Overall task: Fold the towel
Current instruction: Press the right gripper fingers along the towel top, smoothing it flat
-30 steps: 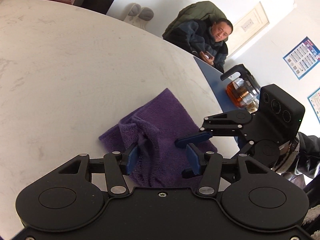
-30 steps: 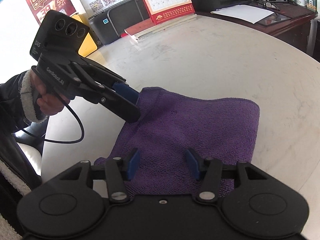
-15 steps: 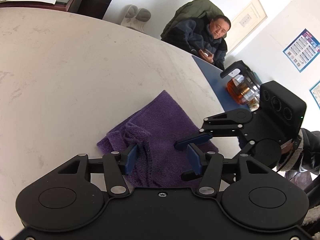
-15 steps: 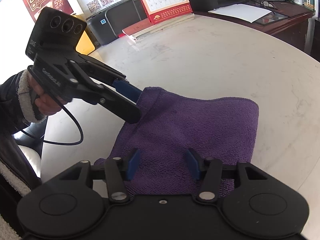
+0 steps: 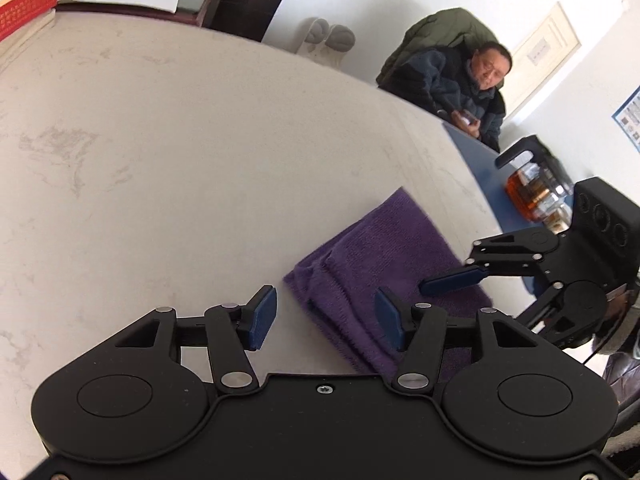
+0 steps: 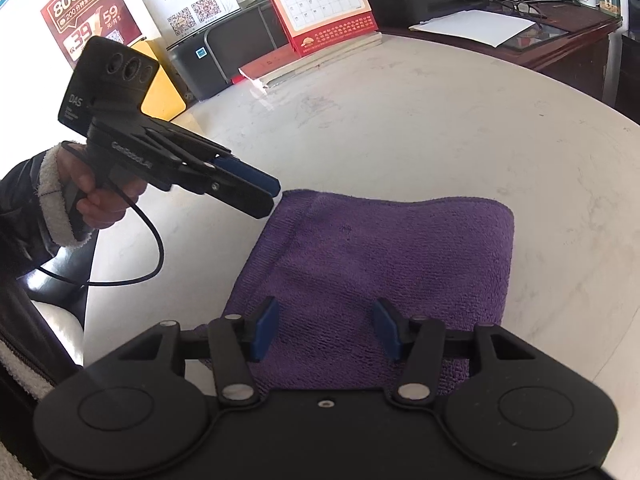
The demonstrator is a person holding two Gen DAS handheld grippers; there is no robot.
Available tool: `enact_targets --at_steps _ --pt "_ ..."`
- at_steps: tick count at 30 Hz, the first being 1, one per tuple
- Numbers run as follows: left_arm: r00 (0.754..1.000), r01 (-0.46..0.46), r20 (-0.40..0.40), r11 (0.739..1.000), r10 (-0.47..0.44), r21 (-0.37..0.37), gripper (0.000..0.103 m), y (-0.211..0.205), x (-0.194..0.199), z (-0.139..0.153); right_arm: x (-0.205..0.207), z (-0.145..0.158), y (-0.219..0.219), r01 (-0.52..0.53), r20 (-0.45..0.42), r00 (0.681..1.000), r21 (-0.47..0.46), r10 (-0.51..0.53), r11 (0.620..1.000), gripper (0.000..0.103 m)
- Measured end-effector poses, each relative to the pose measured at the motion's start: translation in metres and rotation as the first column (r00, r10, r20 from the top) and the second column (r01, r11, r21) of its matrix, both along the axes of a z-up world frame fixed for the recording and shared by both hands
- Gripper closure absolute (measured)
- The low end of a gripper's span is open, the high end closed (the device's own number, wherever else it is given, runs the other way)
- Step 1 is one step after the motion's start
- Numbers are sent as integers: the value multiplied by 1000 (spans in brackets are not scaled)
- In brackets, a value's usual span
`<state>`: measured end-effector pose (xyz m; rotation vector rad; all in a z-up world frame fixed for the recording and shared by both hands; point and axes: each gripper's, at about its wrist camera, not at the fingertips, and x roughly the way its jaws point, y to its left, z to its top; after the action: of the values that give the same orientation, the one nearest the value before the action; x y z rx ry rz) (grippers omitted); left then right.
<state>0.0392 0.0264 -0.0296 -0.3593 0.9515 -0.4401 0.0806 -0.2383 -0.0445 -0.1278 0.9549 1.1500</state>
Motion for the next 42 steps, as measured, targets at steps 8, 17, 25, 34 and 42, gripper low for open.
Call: enact_targets --at_steps 8,17,25,34,42 --pt "992 125 -1 984 -126 -129 45 -45 16 -11 26 7 -1 -13 137 990 -23 16 1000 66" --pt "994 82 -68 992 -89 -94 51 -34 38 -42 26 -11 -5 50 134 990 -54 -42 997 74" --pt "977 208 -23 976 -210 -70 50 -58 82 -47 9 -12 -28 208 143 970 -77 -196 975 74" --pt "969 246 -17 968 -247 -52 47 -64 54 -30 29 1 -35 201 185 964 -38 -191 979 75" --pt "978 198 -46 977 -202 -73 47 -57 36 -46 59 -11 -39 207 214 960 -99 -182 973 98"
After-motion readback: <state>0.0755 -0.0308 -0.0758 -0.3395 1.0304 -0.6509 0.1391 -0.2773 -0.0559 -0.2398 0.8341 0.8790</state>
